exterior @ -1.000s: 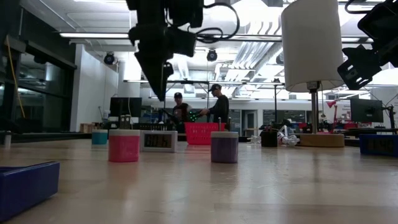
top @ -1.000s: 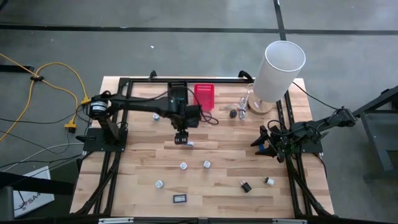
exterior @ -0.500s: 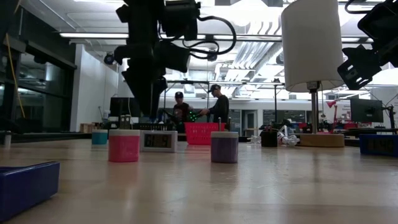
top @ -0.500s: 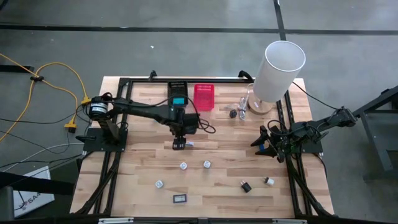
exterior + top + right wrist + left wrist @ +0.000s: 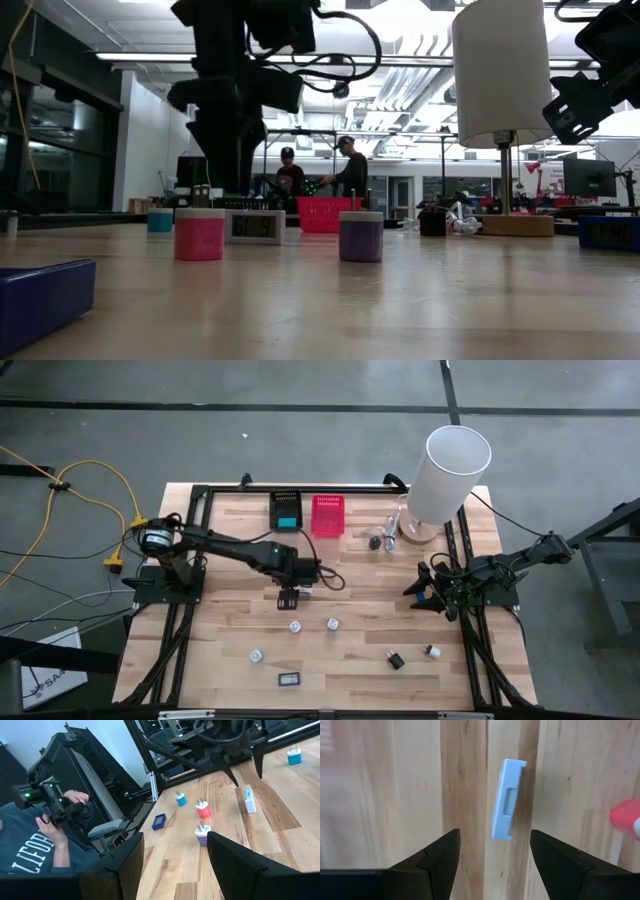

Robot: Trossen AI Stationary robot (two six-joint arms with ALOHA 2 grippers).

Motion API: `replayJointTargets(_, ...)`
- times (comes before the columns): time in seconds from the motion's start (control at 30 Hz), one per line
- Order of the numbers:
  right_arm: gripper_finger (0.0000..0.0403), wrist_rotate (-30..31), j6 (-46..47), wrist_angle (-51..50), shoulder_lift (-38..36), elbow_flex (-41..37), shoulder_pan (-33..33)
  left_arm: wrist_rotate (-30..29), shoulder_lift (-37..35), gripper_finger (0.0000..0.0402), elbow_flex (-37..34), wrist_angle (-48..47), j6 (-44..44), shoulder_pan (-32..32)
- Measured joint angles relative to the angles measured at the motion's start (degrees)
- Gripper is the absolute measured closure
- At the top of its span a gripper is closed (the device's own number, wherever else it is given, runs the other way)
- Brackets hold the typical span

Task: Pick & Place Office items
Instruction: Put the white digital timer into the black basket

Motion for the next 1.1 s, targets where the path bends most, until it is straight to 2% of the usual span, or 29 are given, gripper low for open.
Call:
replayJointTargets(0.2, 0.0199, 0.0, 0.0, 0.0, 0.0, 0.0, 0.0, -0.6, 0.0, 0.0168, -3.6, 3.1, -1.7, -1.2)
replayJointTargets(0.47, 0.0199, 0.0, 0.0, 0.0, 0.0, 0.0, 0.0, -1.3, 0.0, 0.0168, -6.2, 7.9, 0.6, -1.1)
replayJointTargets(0.7, 0.0199, 0.0, 0.0, 0.0, 0.0, 0.0, 0.0, -2.3, 0.0, 0.0169, -7.1, 8.4, 0.7, -1.1)
replayJointTargets(1.1, 0.0199, 0.0, 0.0, 0.0, 0.0, 0.0, 0.0, -2.3, 0.0, 0.0218, -7.1, 8.6, 0.3, -1.1)
